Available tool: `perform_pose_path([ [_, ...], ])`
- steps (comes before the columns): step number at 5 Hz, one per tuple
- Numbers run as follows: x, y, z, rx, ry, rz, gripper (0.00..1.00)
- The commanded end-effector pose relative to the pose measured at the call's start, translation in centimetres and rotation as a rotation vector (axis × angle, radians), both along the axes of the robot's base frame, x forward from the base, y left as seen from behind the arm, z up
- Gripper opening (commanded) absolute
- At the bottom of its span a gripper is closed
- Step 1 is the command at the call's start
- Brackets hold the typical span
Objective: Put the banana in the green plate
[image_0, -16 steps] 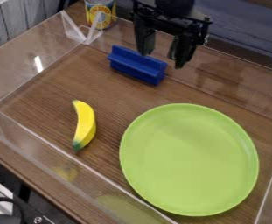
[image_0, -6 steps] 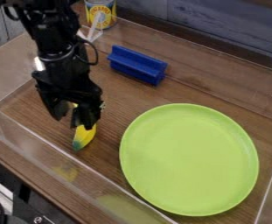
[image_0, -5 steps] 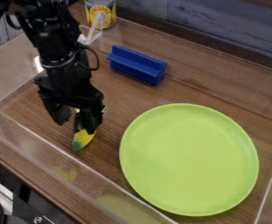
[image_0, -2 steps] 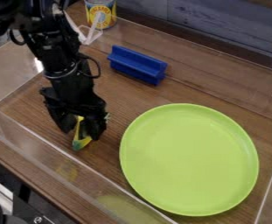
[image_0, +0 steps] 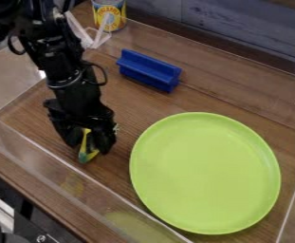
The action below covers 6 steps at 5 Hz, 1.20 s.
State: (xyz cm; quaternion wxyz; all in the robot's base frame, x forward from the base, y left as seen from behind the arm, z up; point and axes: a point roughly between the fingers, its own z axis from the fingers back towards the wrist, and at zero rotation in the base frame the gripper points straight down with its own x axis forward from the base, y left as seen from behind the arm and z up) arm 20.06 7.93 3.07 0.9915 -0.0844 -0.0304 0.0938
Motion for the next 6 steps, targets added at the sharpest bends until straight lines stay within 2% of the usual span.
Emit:
perform_pose_path([
  [1, 0.86, 0.61, 0.84, -0.003, -0.032, 0.014, 1.00],
  [4, 1.16, 0.79, 0.71, -0.036, -0.031, 0.033, 1.00],
  [5, 1.29, 0.79, 0.31, -0.039, -0.033, 0.033, 0.00],
  [6, 1.41, 0.71, 0.42, -0.034, -0.032, 0.025, 0.00],
])
